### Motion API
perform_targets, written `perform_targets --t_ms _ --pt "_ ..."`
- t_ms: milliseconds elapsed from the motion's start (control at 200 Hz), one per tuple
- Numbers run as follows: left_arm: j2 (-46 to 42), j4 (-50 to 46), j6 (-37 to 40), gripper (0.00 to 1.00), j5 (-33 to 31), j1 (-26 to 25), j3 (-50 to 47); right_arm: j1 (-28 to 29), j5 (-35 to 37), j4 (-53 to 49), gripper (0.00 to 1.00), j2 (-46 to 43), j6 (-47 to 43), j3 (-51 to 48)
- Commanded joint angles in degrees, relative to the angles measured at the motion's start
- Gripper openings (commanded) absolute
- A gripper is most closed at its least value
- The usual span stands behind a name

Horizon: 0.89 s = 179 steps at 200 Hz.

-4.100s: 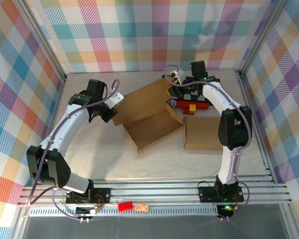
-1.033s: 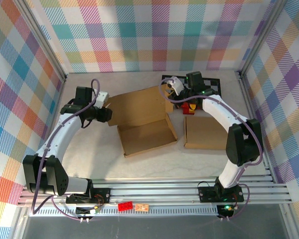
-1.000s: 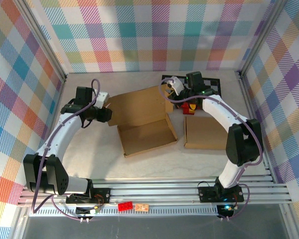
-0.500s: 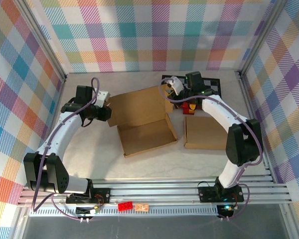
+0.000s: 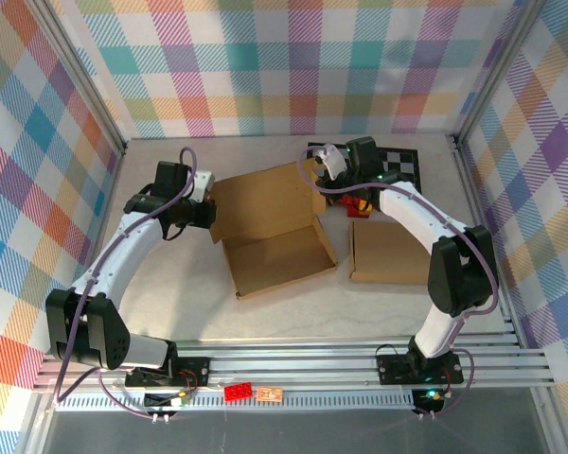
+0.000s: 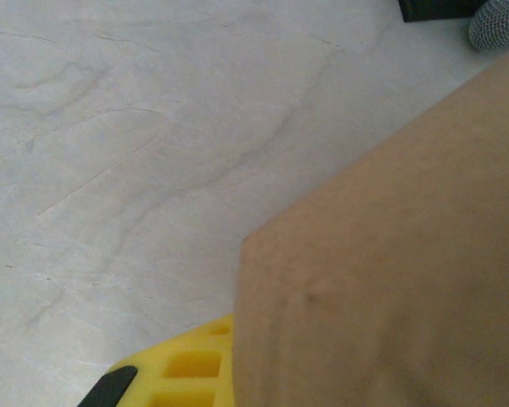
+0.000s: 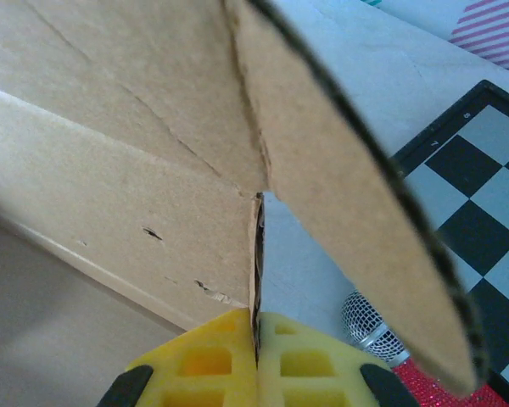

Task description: Fold the paper box

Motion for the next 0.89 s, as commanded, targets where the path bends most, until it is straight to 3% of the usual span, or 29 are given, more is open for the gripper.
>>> perform_targets --t_ms 0,315,640,790,890 --pt "0.22 1.93 -7.11 0.09 -5.63 -0.99 2.88 2.25 2.03 2.21 0.0 -1.39 7.53 0.97" --pt "2.35 5.95 -12.37 0.07 -12.01 -1.52 5.35 8.66 12.0 6.95 0.0 -0.63 18.9 1.53" --pt "5.18 23.33 -13.08 0.07 -14.88 0.37 3.5 9.7 15.96 30.14 0.0 6.2 23.05 1.59" --pt "5.49 33.48 -12.34 0.08 -9.36 1.27 -1.32 10.06 17.09 43.34 0.0 8.6 23.91 -2.17" --pt "5.09 37.04 -12.75 0.08 -6.66 1.29 -4.26 10.41 17.02 45.28 0.0 9.21 24.96 -3.17"
